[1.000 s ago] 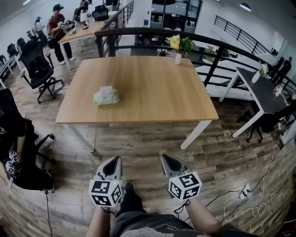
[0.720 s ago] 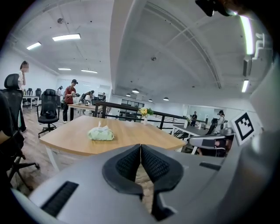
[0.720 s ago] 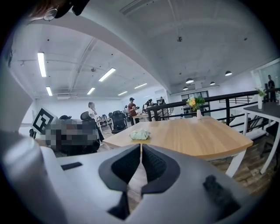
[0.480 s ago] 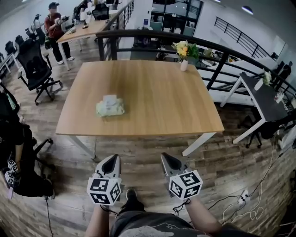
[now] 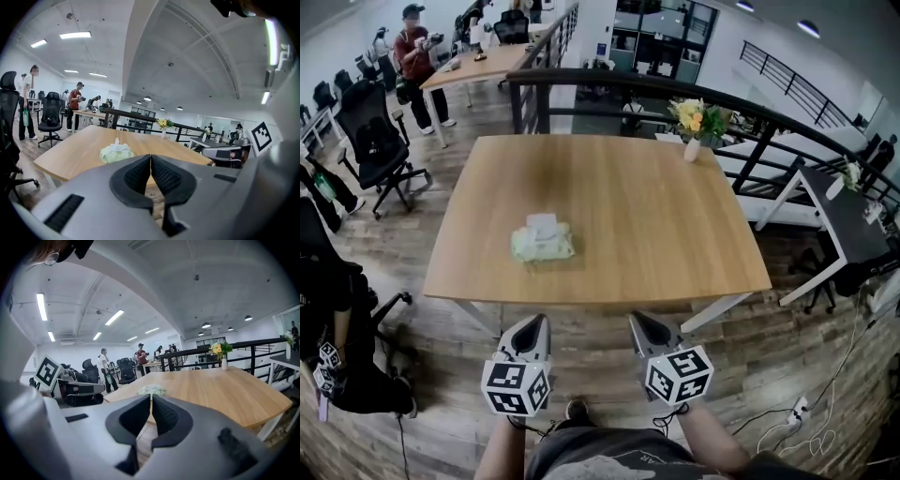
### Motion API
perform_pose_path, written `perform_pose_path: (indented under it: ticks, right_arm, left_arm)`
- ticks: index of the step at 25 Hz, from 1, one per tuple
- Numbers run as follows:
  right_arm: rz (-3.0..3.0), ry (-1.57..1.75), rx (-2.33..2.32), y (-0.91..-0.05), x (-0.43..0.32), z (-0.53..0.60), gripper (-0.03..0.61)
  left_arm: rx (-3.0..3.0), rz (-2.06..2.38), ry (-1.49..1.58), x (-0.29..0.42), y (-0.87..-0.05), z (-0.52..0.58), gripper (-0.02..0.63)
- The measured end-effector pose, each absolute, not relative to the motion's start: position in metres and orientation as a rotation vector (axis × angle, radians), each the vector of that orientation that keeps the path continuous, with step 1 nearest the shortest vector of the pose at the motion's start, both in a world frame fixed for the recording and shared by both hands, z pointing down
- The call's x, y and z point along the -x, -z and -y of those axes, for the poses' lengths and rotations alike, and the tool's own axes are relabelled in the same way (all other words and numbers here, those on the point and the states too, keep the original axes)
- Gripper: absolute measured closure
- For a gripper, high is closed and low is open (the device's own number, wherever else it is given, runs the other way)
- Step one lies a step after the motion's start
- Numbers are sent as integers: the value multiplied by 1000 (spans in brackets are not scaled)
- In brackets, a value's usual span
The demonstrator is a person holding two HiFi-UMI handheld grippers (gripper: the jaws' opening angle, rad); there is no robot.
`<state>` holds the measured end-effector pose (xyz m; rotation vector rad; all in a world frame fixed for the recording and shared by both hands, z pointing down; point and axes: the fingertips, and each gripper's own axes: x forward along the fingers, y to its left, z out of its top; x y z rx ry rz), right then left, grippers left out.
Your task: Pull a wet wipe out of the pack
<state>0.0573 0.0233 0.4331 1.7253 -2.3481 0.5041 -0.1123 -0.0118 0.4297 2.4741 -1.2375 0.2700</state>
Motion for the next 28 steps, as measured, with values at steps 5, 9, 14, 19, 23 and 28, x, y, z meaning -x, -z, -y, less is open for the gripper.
perform_pose_path:
  ticks: [5,9,14,19,23,28]
  right_arm:
    - [2385,-482,-1725,-428,-45,11,549]
    - [2395,-476,-1725,-428,-34,35,550]
    - [2375,-513,-1712,-442,-24,41,551]
    - [2353,-536,-1699,-451,-29,45,549]
    - [2357,-546,-1680,-456,-36,59,549]
    - [2395,-554,-1629,-462,-41,97,550]
  left_arm:
    - [-2485,1234,-254,125,-432,46,598]
    - [-2483,1227,-252,135,-437,68,598]
    - [-2477,1213,-257,143,-445,82,598]
    - [-2448,1215,-269,144,-456,92,598]
    - [-2433,1216,-287,138,-462,99,598]
    - [-2423,1239,-313,127,-465,121,598]
